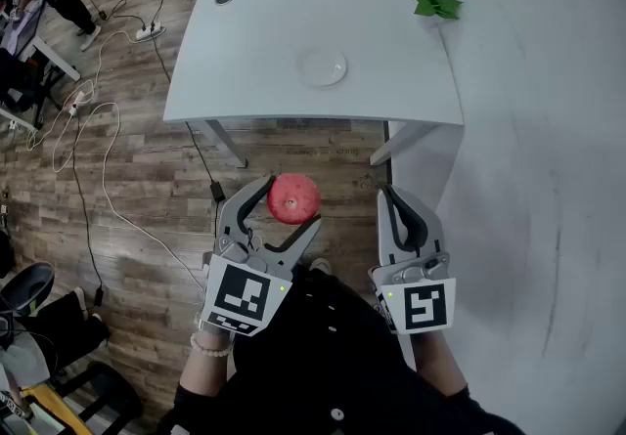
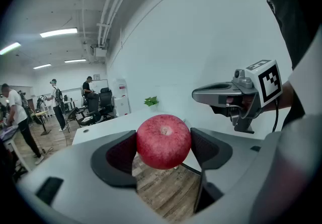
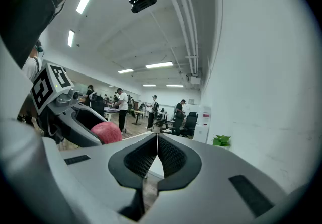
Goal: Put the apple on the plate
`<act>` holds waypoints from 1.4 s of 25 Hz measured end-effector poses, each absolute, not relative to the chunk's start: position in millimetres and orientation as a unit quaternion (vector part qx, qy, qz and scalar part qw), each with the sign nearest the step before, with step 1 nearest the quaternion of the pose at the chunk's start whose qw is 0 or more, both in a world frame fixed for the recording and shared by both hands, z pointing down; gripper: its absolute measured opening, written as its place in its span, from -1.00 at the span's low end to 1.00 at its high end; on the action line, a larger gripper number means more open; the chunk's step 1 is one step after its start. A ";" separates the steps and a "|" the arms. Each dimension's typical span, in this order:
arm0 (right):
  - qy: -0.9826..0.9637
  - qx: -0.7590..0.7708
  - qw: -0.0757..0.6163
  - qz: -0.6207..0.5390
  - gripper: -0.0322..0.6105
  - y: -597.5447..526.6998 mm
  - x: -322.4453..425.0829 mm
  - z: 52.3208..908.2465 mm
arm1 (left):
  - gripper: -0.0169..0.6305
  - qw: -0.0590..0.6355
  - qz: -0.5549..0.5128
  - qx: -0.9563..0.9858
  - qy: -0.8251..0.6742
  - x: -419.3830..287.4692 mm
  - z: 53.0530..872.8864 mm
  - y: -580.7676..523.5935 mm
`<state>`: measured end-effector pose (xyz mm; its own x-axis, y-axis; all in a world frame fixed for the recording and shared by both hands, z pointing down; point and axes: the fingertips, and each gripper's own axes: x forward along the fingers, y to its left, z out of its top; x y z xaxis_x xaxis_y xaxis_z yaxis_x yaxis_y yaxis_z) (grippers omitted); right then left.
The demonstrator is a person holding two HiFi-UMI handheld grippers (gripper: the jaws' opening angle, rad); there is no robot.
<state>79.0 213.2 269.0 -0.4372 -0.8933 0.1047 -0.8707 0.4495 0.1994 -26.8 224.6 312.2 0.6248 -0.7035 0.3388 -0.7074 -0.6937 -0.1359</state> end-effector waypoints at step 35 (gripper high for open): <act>-0.837 0.537 0.089 -0.059 -0.77 236.7 36.3 265.9 | 0.13 -0.005 0.167 0.907 -0.387 -70.3 311.7 236.3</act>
